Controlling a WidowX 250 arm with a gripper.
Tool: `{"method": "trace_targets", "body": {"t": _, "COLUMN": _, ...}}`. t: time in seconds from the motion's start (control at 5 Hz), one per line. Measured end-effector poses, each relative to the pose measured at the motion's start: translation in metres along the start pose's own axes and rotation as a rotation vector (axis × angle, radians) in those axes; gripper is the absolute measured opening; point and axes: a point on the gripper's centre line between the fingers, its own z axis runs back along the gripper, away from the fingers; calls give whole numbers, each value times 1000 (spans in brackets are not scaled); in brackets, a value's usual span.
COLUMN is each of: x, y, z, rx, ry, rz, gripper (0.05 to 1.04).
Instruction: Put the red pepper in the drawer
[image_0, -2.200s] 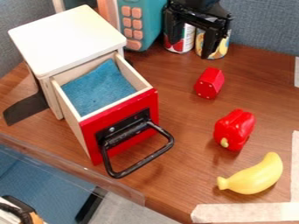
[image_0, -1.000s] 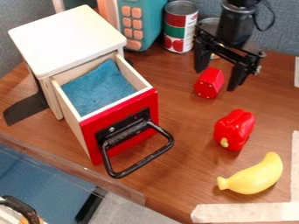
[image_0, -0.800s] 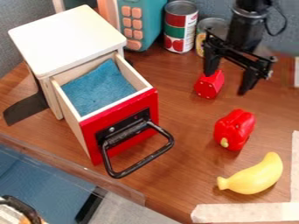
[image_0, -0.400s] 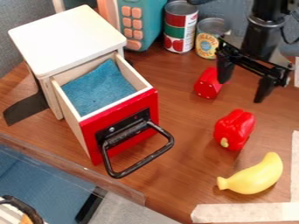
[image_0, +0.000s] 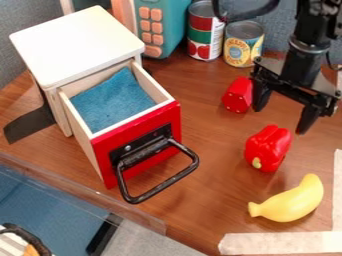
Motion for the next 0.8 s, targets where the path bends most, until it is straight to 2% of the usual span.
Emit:
{"method": "trace_targets", "body": {"t": 0.4, "x": -6, "y": 2, "z": -12, "rx": 27, "ry": -19, "rz": 63, "gripper": 1001}}
{"method": "trace_targets", "body": {"t": 0.8, "x": -10, "y": 1, "z": -18, "rx": 22, "ry": -23, "rz": 79, "gripper": 1001}}
